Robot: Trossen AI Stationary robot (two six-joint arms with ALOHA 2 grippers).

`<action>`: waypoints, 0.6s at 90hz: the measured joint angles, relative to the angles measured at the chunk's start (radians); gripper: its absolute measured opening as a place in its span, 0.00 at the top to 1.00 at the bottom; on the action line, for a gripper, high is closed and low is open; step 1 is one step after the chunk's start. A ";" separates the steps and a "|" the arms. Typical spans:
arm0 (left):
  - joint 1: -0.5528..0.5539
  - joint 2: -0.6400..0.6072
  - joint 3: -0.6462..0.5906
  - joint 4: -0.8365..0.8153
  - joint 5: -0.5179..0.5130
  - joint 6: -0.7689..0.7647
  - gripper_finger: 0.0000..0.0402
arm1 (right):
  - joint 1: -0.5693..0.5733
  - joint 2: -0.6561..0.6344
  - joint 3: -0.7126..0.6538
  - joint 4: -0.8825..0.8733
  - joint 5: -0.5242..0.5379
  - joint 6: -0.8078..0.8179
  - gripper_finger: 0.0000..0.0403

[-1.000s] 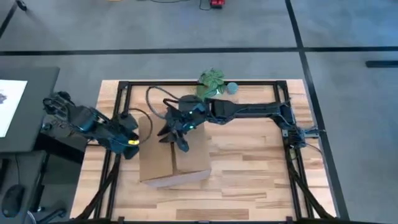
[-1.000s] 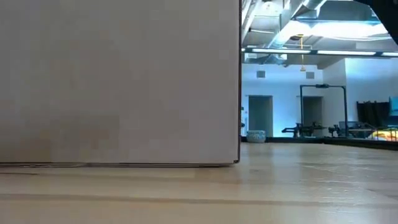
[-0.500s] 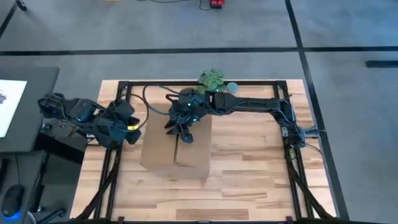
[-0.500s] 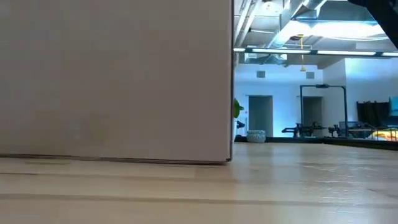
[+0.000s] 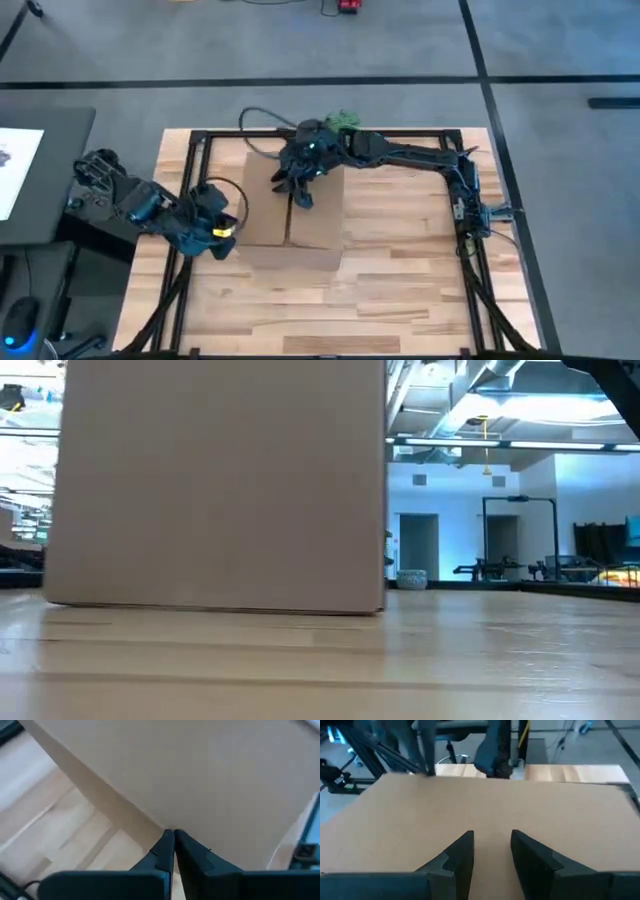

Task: Wrap mug
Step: Close the box

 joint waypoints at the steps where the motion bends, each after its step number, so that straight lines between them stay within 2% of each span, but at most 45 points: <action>1: 0.000 0.006 0.000 -0.001 -0.001 -0.001 1.00 | 0.000 -0.003 0.000 -0.007 0.000 0.000 0.70; 18: 0.000 0.072 0.000 0.001 -0.046 -0.043 1.00 | 0.039 -0.037 -0.002 -0.104 0.021 -0.004 0.70; 28: 0.000 0.100 -0.013 -0.020 0.006 -0.066 1.00 | 0.053 -0.070 0.001 -0.083 0.060 -0.005 0.70; 41: -0.006 0.115 -0.008 0.000 0.001 -0.080 1.00 | 0.041 -0.089 0.003 -0.113 0.076 -0.010 0.70; 54: -0.023 0.126 -0.010 0.023 0.003 -0.072 1.00 | 0.040 -0.050 0.000 -0.175 0.081 -0.047 0.70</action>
